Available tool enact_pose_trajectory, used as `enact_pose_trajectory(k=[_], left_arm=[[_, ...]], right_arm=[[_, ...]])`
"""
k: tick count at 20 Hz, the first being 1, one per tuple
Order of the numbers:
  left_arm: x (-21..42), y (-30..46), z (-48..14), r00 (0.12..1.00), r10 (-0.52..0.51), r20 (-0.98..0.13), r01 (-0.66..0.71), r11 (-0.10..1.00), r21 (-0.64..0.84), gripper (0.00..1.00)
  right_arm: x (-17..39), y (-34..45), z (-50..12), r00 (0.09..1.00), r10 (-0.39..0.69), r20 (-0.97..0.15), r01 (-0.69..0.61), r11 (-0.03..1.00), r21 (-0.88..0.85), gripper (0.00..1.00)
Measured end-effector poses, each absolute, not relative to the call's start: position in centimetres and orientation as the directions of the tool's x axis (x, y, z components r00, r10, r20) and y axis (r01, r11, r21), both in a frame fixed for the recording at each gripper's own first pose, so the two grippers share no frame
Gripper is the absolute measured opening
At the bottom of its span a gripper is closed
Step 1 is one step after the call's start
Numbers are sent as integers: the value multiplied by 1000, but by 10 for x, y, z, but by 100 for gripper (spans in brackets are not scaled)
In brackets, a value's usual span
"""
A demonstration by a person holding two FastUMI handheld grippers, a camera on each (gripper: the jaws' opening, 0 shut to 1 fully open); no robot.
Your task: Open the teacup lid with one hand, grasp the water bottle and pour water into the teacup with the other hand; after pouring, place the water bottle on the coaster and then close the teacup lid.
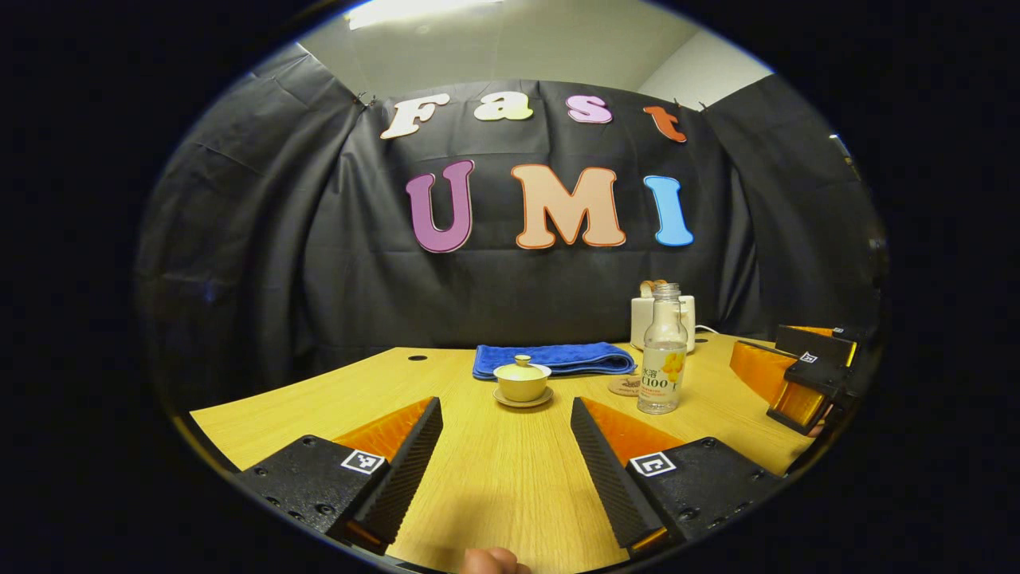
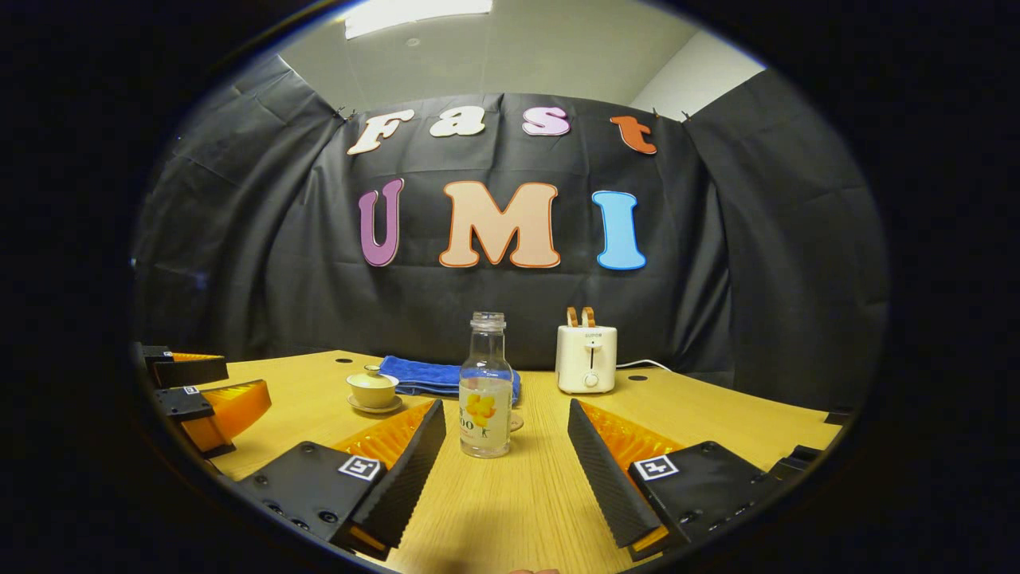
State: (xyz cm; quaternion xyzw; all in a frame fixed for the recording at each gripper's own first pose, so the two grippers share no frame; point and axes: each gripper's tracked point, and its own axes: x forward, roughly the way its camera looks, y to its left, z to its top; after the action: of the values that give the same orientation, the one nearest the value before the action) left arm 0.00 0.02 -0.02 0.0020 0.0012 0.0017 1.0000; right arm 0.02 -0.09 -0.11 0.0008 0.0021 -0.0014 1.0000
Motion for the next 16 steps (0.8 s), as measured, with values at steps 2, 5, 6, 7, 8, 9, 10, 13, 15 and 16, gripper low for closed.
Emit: enact_pose_trajectory(k=[2,5,6,7,8,9,10,13,15,16], left_arm=[[0,0,-2,1000,4,-4,-4,1000,3,95],[0,0,-1,1000,5,-3,-5,1000,3,95],[0,0,-1,1000,4,-5,-4,1000,2,95],[1,1,-3,1000,5,-8,-5,1000,0,95],[1,1,-3,1000,4,-11,-4,1000,-4,95],[1,1,-4,1000,5,-15,-5,1000,-5,95],[1,1,-4,1000,6,-17,-6,1000,-4,95],[3,0,-1,1000,4,-14,-4,1000,10,95],[12,-3,3,1000,1,-15,0,1000,19,95],[21,-6,6,1000,-6,-18,6,1000,14,95]], right_arm=[[0,-1,-2,1000,-3,-5,3,1000,3,98],[0,-2,-2,1000,-4,-5,4,1000,0,96],[0,-2,-2,1000,-4,-5,4,1000,0,98],[0,-1,-3,1000,-4,-5,4,1000,1,96],[0,-1,-2,1000,-5,-4,5,1000,1,96],[-1,-2,-2,1000,-6,-3,6,1000,0,96],[0,-3,-1,1000,-7,-3,7,1000,0,96],[0,-3,-2,1000,-7,-4,7,1000,5,96],[0,-5,0,1000,-9,-4,9,1000,5,96],[0,-7,0,1000,-11,-4,11,1000,5,96]])
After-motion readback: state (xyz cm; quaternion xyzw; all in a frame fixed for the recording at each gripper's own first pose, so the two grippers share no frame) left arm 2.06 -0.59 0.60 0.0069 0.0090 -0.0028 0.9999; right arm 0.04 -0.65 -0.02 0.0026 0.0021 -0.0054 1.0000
